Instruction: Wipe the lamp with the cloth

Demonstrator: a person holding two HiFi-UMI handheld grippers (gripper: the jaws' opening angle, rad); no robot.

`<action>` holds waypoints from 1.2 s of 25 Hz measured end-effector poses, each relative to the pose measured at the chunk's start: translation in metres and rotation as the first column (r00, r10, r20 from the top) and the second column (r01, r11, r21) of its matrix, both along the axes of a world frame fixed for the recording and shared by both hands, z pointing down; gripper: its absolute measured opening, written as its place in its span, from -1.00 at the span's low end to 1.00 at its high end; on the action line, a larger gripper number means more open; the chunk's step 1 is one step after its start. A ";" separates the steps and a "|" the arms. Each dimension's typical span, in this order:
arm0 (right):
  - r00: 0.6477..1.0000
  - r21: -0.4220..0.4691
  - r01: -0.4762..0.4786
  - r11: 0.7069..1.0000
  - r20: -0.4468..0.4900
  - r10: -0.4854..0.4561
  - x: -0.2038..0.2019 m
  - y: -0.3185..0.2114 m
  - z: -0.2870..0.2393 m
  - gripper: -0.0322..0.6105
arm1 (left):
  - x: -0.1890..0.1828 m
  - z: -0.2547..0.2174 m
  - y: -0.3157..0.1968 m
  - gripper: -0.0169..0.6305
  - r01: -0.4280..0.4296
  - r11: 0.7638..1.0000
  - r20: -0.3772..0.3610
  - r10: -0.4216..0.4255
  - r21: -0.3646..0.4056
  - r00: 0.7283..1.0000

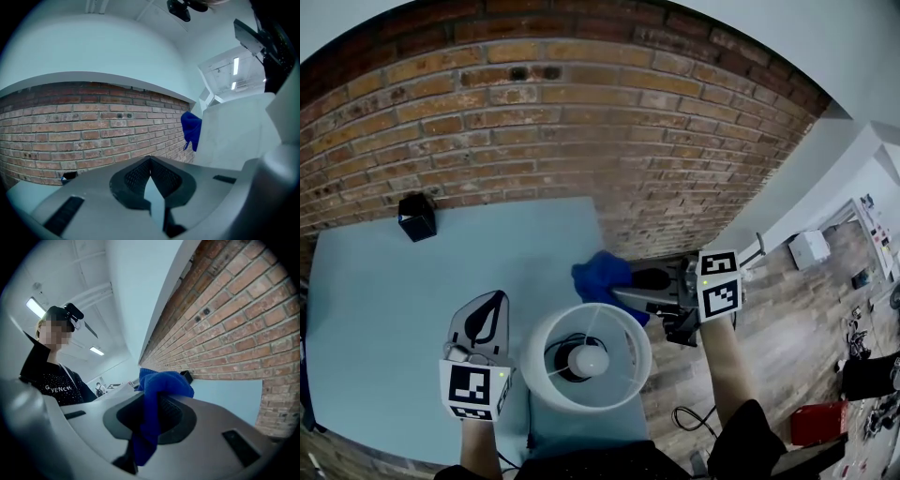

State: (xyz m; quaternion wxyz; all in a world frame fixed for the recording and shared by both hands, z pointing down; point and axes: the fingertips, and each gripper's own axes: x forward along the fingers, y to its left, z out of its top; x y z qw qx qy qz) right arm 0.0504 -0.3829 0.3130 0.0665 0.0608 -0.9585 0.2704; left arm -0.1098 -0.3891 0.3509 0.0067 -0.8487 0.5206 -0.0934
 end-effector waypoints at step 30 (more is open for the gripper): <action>0.690 0.040 0.722 0.690 -0.119 -0.714 -0.084 0.025 -0.050 -0.71 | -0.021 0.010 0.022 -0.92 0.056 0.997 -0.006 -0.056 -0.045 0.998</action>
